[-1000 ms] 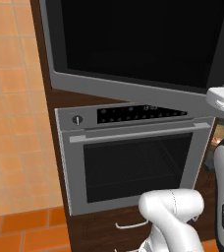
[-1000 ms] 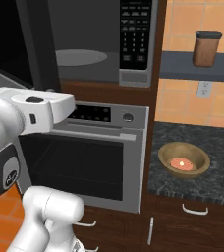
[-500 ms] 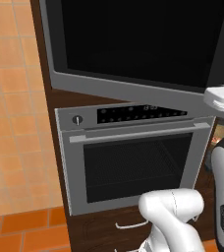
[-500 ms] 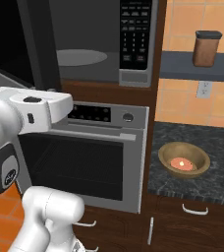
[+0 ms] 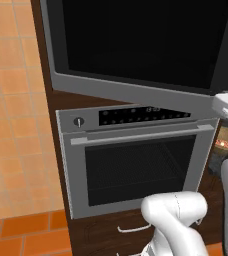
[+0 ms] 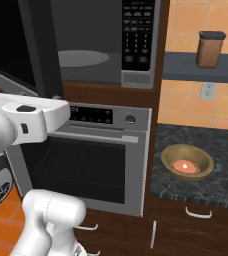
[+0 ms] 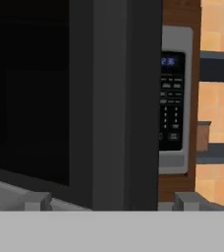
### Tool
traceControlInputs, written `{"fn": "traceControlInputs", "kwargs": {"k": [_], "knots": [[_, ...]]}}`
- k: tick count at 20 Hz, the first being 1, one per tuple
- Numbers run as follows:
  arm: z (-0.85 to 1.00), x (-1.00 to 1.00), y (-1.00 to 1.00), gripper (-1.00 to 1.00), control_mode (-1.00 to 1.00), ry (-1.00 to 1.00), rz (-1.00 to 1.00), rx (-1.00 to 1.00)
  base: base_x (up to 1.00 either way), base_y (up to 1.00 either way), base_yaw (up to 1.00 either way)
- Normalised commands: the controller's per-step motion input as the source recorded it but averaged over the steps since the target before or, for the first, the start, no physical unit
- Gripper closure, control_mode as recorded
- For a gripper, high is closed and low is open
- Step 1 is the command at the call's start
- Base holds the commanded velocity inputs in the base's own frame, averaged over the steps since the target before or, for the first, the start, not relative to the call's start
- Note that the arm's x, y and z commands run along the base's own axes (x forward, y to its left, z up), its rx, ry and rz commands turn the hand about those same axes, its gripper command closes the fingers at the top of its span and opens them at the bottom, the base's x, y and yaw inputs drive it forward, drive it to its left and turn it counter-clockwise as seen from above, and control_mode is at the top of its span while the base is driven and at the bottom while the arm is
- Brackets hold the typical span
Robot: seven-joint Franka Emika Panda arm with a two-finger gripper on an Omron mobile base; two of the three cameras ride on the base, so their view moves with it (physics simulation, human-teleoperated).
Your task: Open the microwave, place the bowl with waffle inside the microwave, then close the microwave door and turn it on.
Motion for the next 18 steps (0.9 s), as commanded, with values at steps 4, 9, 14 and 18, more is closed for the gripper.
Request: {"fn": "traceControlInputs", "kwargs": {"k": [4,9,14,18], "knots": [[0.0,-0.56,-0.35,-1.0,-1.0,0.0,0.03,0.0,0.0,0.0,0.0],[0.0,-0.04,-0.94,-1.0,-1.0,0.0,0.28,0.09,0.0,0.0,0.0],[0.0,0.18,-0.65,-1.0,-1.0,0.0,0.48,0.14,0.0,0.0,0.0],[-0.1,0.32,-0.16,-1.0,-1.0,0.0,0.53,0.09,0.0,0.0,0.0]]}}
